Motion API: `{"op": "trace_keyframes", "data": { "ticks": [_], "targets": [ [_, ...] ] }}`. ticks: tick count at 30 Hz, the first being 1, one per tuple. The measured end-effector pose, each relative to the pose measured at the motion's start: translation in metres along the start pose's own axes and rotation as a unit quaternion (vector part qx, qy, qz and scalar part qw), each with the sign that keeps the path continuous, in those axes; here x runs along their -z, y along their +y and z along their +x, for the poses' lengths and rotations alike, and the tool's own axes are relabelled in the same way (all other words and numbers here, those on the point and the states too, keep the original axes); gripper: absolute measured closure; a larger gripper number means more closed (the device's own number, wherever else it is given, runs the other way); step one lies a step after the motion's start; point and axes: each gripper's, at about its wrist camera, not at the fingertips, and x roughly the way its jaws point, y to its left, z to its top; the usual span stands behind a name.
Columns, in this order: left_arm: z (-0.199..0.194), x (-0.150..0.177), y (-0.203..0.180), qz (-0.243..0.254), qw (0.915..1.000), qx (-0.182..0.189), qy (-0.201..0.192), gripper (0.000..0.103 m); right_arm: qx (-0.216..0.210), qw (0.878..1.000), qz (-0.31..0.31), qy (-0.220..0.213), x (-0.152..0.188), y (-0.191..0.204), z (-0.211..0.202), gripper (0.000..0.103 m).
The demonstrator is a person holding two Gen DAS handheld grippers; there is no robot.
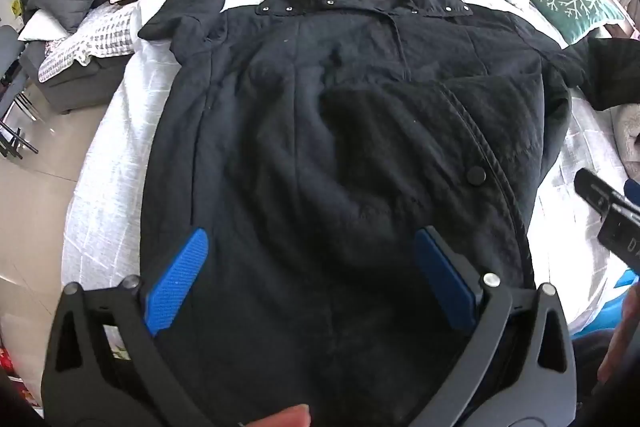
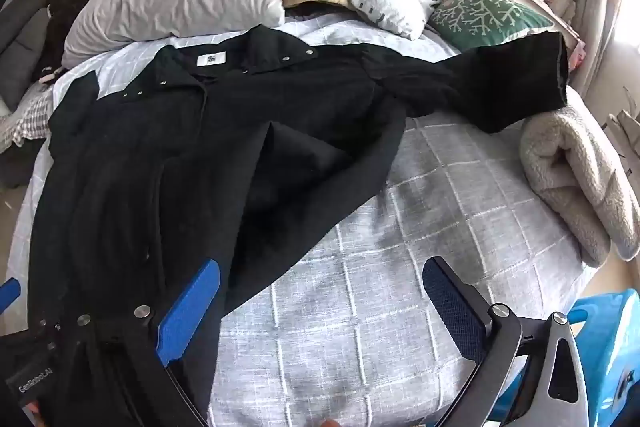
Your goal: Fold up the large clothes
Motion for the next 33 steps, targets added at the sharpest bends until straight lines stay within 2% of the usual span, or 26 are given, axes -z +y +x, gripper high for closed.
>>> {"op": "trace_keyframes", "data": {
  "ticks": [3,5,10,33],
  "targets": [
    [0.001,-0.001,0.002,-0.003,0.9999,0.01,0.001,0.0,-0.006,1.0,-0.002,0.005,0.001,-0.001,0.001,0.0],
    [-0.002,-0.003,0.001,-0.001,1.0,0.009,-0.001,0.0,0.011,1.0,-0.023,-0.004,0.007,0.012,0.002,0.0],
    [-0.004,-0.002,0.004,-0.002,0.9999,0.013,-0.008,0.0,-0.013,1.0,-0.025,0.011,0.004,0.011,0.006,0.0],
    [-0.006,0.001,-0.004,0.009,0.9996,0.025,-0.01,0.0,-0.002,0.999,-0.037,0.012,0.002,0.014,0.008,0.0]
  ]
}}
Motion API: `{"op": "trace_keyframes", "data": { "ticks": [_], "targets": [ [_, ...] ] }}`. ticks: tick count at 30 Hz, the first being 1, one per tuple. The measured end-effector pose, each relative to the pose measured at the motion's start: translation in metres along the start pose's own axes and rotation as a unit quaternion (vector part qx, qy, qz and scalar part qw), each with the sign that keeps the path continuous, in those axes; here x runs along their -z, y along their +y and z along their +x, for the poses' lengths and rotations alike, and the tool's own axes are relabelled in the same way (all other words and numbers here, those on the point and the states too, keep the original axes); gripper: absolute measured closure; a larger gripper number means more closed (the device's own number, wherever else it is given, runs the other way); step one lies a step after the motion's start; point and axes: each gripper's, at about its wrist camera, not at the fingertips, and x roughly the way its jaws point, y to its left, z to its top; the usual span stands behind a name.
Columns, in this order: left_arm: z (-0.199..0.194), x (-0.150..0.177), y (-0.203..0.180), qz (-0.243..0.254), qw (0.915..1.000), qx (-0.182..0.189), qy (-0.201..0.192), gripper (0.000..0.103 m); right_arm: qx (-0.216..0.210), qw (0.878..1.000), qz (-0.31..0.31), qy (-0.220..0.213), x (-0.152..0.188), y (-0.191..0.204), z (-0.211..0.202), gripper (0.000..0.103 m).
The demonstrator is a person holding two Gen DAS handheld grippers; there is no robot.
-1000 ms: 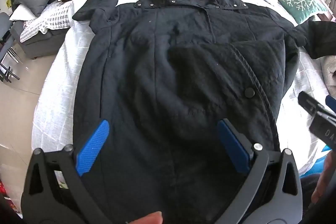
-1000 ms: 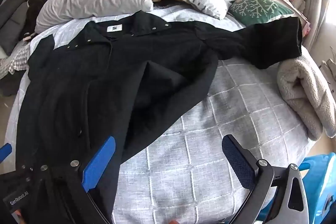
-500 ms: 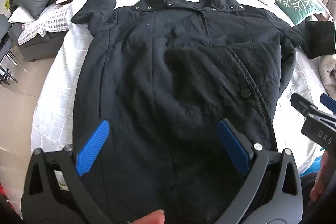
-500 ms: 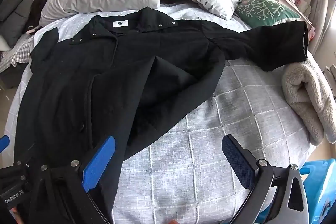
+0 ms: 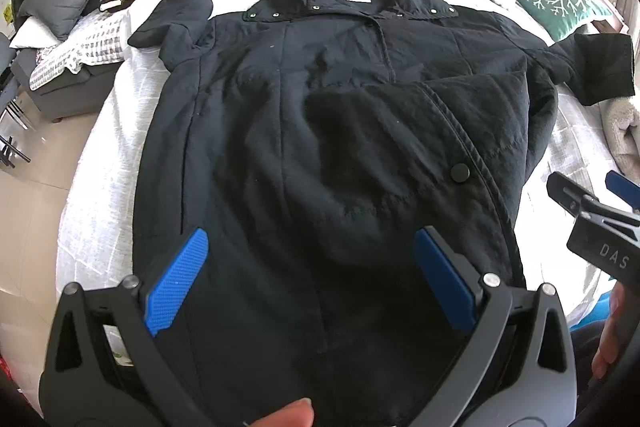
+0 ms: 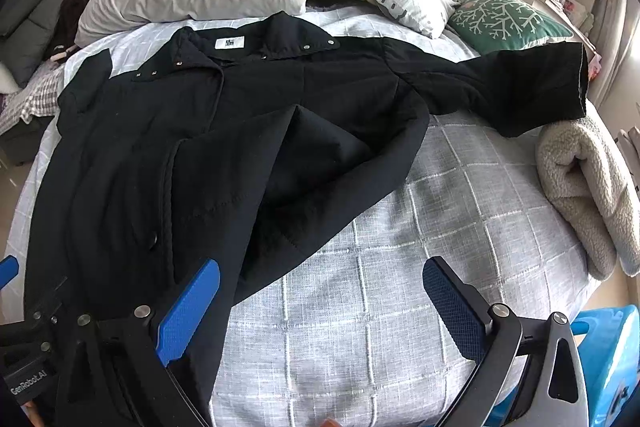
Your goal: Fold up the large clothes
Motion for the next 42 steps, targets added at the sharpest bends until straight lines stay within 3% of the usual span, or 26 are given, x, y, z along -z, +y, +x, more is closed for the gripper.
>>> {"op": "trace_keyframes", "data": {
  "ticks": [42],
  "targets": [
    [0.0021,-0.0002,0.0045,-0.004,1.0,0.0,0.004,0.0,0.0,1.0,-0.008,0.004,0.001,0.0065,0.0006,0.0]
  ]
}}
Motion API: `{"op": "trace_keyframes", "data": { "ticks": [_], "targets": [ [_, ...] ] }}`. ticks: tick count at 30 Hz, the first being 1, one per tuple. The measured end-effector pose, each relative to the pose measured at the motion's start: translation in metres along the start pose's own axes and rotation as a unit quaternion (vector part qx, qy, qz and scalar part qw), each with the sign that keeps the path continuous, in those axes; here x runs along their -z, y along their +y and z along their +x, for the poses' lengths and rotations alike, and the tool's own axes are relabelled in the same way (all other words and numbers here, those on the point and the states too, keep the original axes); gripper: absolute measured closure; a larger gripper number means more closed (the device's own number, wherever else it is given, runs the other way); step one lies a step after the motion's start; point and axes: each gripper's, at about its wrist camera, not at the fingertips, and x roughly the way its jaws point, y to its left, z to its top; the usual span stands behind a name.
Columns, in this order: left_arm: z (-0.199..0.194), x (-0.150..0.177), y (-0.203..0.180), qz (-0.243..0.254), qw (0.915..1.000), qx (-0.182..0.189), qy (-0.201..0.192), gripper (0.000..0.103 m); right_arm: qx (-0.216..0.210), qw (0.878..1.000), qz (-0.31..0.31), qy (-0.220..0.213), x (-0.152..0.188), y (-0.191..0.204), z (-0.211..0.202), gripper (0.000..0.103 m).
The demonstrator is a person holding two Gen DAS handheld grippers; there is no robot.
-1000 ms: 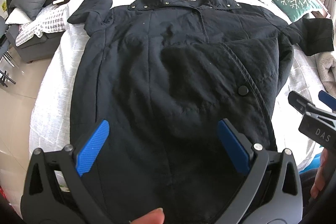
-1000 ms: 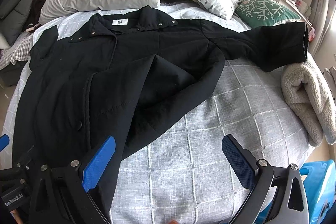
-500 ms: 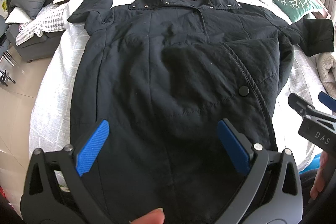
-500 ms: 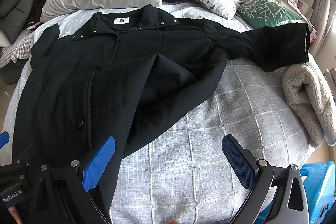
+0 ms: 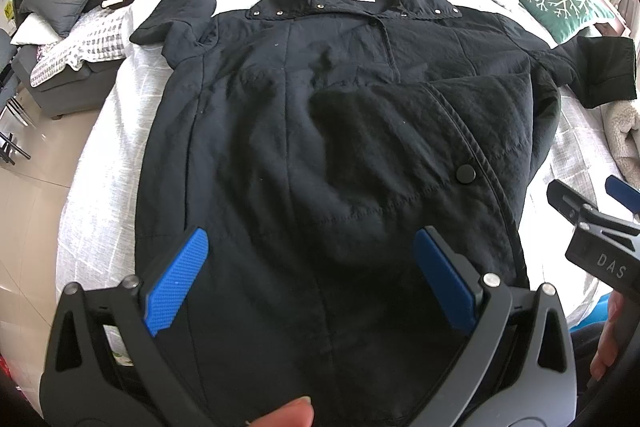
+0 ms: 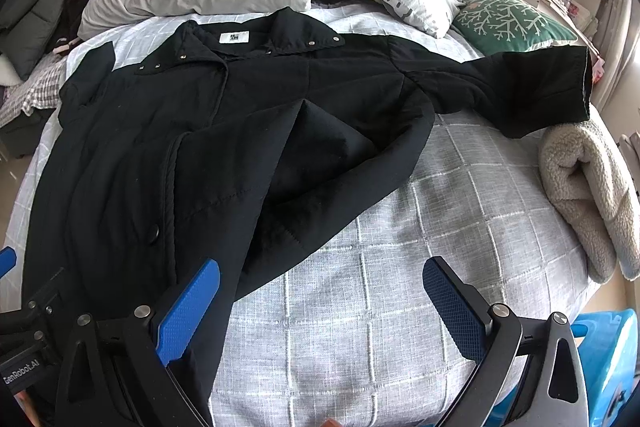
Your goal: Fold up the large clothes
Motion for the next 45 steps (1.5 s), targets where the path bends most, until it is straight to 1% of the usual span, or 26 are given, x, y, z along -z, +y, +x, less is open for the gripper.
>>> {"op": "trace_keyframes", "data": {
  "ticks": [32,40,45],
  "targets": [
    [-0.001,-0.002,0.009,-0.006,1.0,-0.003,-0.003,0.0,0.002,1.0,-0.003,0.001,0.0,0.002,0.001,0.0],
    [0.001,-0.003,0.016,-0.015,0.9997,-0.018,-0.011,0.0,0.002,1.0,-0.008,0.001,0.001,0.0,0.003,0.0],
    [0.003,-0.001,0.02,-0.013,0.9995,-0.023,-0.02,0.0,-0.013,1.0,-0.005,-0.007,-0.001,-0.006,0.001,0.0]
  ]
}}
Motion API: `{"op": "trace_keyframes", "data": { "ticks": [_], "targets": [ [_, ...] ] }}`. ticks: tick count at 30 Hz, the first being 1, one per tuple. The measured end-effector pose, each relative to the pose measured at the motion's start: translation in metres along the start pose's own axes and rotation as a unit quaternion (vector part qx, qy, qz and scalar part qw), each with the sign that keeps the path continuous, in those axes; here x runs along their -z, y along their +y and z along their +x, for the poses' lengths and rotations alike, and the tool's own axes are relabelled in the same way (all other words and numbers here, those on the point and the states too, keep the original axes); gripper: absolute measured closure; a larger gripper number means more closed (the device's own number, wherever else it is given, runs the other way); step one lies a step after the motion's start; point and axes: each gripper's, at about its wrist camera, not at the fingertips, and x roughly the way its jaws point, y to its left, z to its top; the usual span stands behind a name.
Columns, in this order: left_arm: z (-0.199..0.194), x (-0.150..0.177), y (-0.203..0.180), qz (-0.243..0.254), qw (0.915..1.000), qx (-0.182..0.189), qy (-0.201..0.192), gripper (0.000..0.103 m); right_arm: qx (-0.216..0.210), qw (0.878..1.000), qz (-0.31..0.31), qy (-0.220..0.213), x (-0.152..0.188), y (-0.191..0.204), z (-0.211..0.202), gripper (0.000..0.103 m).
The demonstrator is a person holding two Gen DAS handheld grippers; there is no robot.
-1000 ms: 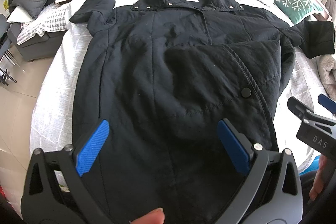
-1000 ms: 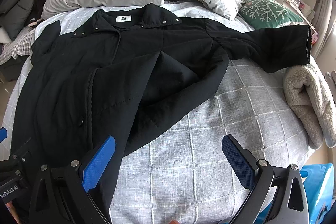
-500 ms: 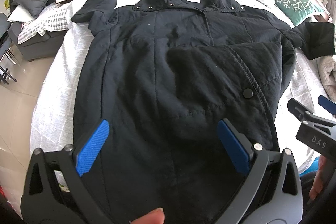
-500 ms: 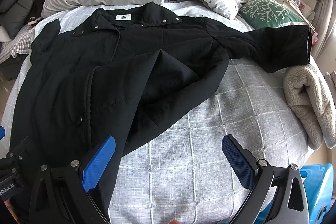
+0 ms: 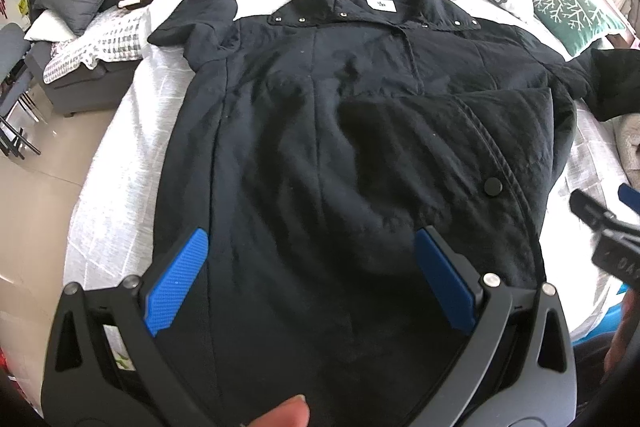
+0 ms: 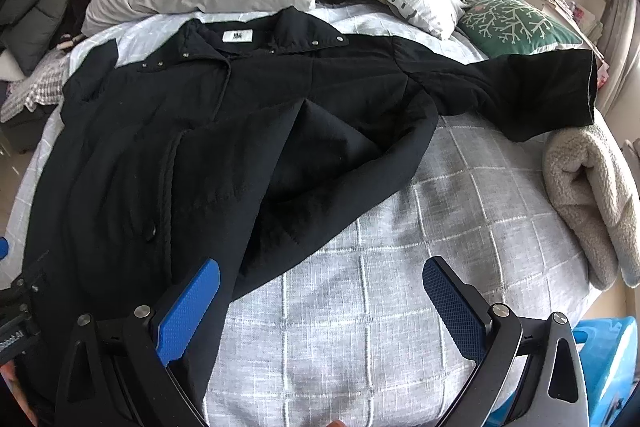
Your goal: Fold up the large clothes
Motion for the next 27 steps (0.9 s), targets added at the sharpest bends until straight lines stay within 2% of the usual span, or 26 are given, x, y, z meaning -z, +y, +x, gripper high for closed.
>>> {"op": "trace_keyframes", "data": {
  "ticks": [4,6,8,13,15,20,22,25,27],
  "targets": [
    [0.0,0.0,0.004,0.03,0.9993,0.019,-0.008,0.0,-0.035,0.999,0.0,-0.014,0.0,-0.012,-0.002,0.0],
    [0.0,-0.001,0.009,0.03,0.9992,0.026,-0.007,0.0,-0.055,0.998,0.005,-0.007,-0.001,-0.022,0.002,0.0],
    [0.002,-0.004,0.019,0.026,0.999,0.037,-0.002,0.0,-0.052,0.998,0.022,0.0,-0.002,-0.029,0.007,0.0],
    [0.015,-0.011,0.038,0.033,0.9979,0.046,0.031,0.0,-0.053,0.995,0.066,0.053,0.0,-0.055,0.033,0.0],
    [0.021,-0.013,0.051,0.024,0.9973,0.056,0.042,0.0,-0.069,0.991,0.084,0.081,0.0,-0.061,0.045,0.0],
    [0.036,-0.01,0.081,0.005,0.9969,0.048,0.063,0.004,-0.105,0.984,0.096,0.102,-0.001,-0.053,0.06,0.001],
    [0.048,-0.005,0.096,-0.013,0.996,0.04,0.078,0.007,-0.135,0.979,0.101,0.118,-0.002,-0.042,0.071,0.006],
    [0.064,0.002,0.113,-0.05,0.9903,0.059,0.115,0.014,-0.179,0.965,0.116,0.154,-0.001,-0.026,0.094,0.021],
    [0.072,0.009,0.12,-0.068,0.9854,0.081,0.133,0.019,-0.204,0.955,0.132,0.169,0.002,-0.019,0.106,0.038]
  ]
}}
